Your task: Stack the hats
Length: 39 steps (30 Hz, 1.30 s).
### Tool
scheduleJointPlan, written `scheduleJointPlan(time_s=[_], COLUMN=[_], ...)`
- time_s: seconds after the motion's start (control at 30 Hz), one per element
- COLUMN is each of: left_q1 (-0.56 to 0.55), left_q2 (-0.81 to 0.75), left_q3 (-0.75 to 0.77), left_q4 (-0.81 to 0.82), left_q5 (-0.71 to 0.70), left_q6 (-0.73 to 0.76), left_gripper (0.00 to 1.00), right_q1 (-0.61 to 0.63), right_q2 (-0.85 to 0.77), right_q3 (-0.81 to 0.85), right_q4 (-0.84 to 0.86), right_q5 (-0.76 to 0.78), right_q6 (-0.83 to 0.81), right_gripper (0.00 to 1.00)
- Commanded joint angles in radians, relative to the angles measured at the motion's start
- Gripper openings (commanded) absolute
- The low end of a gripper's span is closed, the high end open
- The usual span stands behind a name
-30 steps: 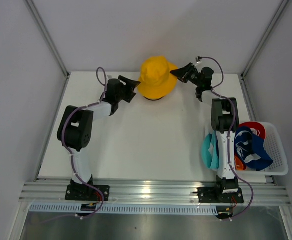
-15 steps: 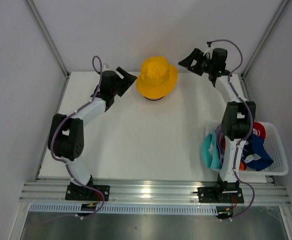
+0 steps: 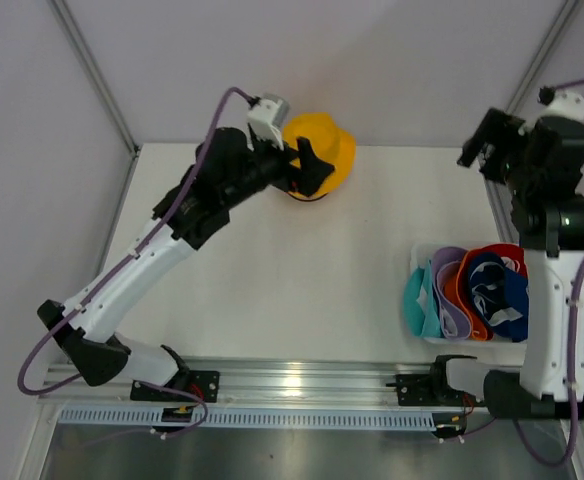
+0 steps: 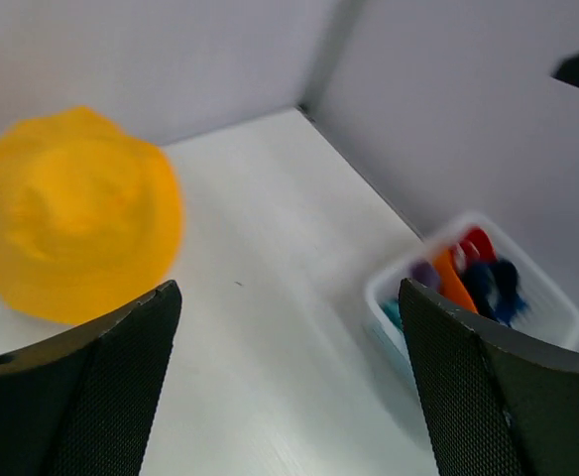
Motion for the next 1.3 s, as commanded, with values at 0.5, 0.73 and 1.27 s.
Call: scheduleJointPlan(time_s=[0.5,0.73,1.27], left_q1=[-0.627,-0.693,-0.699], left_q2=[0.366,0.557,0.7], left_q3=[0.239,0.405,0.363], left_q4=[-0.248,-0.27,-0.224], left_q5=[-0.123,-0.184,-0.198], left_q6=[-0.004,-0.116,-0.239], left_gripper=[0.93,0.9,0.58], right_q1=[-0.325,-0.2,-0.025], right_q2=[-0.444,-0.481,-0.507], right_q3=[-0.525,-0.517,-0.402], right_q4=[-0.244,-0.245,-0.251], right_q5=[0.088,0.181,0.402], right_q6=[0.191,0.179,0.178], right_gripper=[0.99,1.0,1.0])
